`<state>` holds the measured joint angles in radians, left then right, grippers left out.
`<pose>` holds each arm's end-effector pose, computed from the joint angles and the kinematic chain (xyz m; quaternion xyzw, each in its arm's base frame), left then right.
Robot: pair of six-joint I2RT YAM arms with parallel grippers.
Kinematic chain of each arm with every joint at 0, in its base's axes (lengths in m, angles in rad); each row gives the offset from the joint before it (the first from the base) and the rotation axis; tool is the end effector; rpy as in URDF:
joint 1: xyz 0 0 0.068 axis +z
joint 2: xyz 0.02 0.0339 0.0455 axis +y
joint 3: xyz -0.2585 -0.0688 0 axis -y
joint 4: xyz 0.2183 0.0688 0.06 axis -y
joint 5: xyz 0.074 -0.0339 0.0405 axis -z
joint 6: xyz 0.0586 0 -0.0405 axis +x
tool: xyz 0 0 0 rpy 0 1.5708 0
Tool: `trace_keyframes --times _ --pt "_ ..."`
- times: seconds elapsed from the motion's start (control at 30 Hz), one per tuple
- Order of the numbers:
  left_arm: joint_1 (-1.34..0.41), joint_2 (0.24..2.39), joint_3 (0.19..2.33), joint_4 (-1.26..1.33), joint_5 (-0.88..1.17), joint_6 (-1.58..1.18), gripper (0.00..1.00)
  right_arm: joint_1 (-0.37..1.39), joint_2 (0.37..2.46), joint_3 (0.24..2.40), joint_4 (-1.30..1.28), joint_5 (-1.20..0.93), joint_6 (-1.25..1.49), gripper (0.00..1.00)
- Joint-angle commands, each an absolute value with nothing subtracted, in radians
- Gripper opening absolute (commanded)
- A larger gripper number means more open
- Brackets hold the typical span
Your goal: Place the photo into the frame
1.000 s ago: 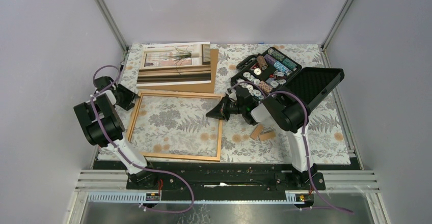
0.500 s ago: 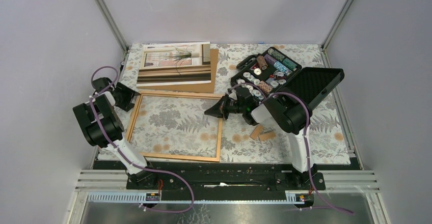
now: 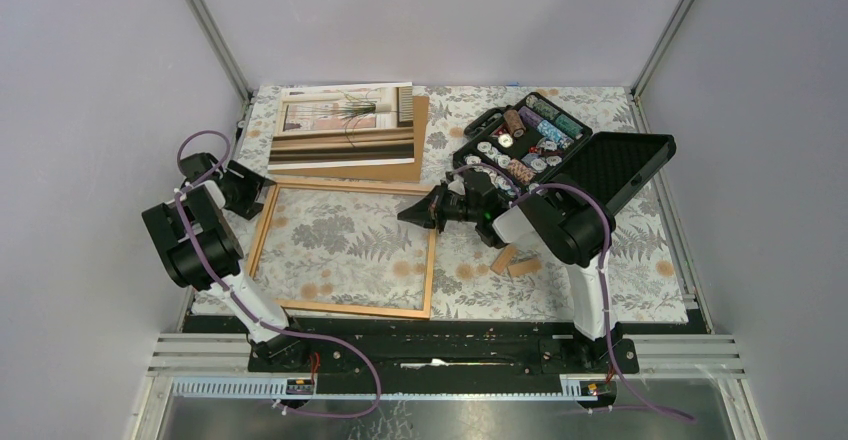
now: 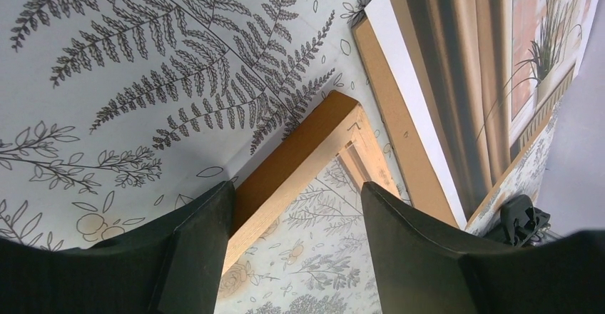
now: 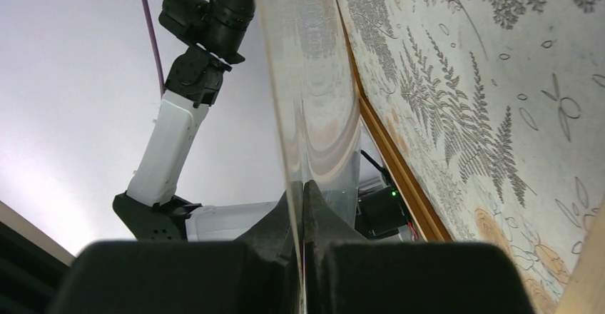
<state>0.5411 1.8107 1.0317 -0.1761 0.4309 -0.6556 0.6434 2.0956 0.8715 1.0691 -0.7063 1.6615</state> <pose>0.3147 0.1605 0.1500 -0.4709 0.8057 -0.2203 0.2839 0.2950 0.2688 0.1340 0.1510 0.7321 0.6642 0.0078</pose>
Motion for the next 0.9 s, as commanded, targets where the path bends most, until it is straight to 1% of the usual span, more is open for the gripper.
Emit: trace_keyframes --times 0.0,0.1,0.23,0.27,0.3,0.37,0.43,0.5,0.57,0.7,0.73,0.87 --pt "0.534 1.817 1.009 -0.2 0.507 -0.674 0.7 0.666 2.039 0.865 1.165 -0.699 1.729 0.0" --pt "0.534 1.819 1.009 -0.196 0.514 -0.677 0.71 0.67 2.028 0.863 1.145 -0.692 1.713 0.0" --pt "0.534 1.826 1.004 -0.188 0.528 -0.683 0.71 0.679 2.019 0.858 1.05 -0.669 1.573 0.0" --pt "0.535 1.828 1.003 -0.186 0.53 -0.685 0.72 0.681 2.021 0.849 1.041 -0.664 1.543 0.03" --pt "0.534 1.829 1.002 -0.184 0.534 -0.687 0.72 0.681 2.021 0.842 1.016 -0.655 1.507 0.09" --pt "0.534 1.831 0.999 -0.177 0.542 -0.691 0.72 0.681 2.008 0.84 0.933 -0.637 1.402 0.27" --pt "0.534 1.829 0.994 -0.175 0.542 -0.695 0.72 0.683 1.981 0.869 0.752 -0.614 1.25 0.42" --pt "0.533 1.824 0.984 -0.164 0.543 -0.702 0.73 0.681 1.951 0.879 0.616 -0.574 1.141 0.49" --pt "0.532 1.825 0.969 -0.14 0.558 -0.721 0.76 0.675 1.931 0.871 0.56 -0.548 1.092 0.51" --pt "0.527 1.835 0.936 -0.088 0.601 -0.763 0.77 0.664 1.921 0.87 0.492 -0.537 1.052 0.5" --pt "0.525 1.839 0.931 -0.08 0.612 -0.771 0.77 0.662 1.915 0.865 0.49 -0.537 1.056 0.49" --pt "0.517 1.84 0.927 -0.058 0.626 -0.787 0.77 0.66 1.889 0.871 0.483 -0.535 1.076 0.35"
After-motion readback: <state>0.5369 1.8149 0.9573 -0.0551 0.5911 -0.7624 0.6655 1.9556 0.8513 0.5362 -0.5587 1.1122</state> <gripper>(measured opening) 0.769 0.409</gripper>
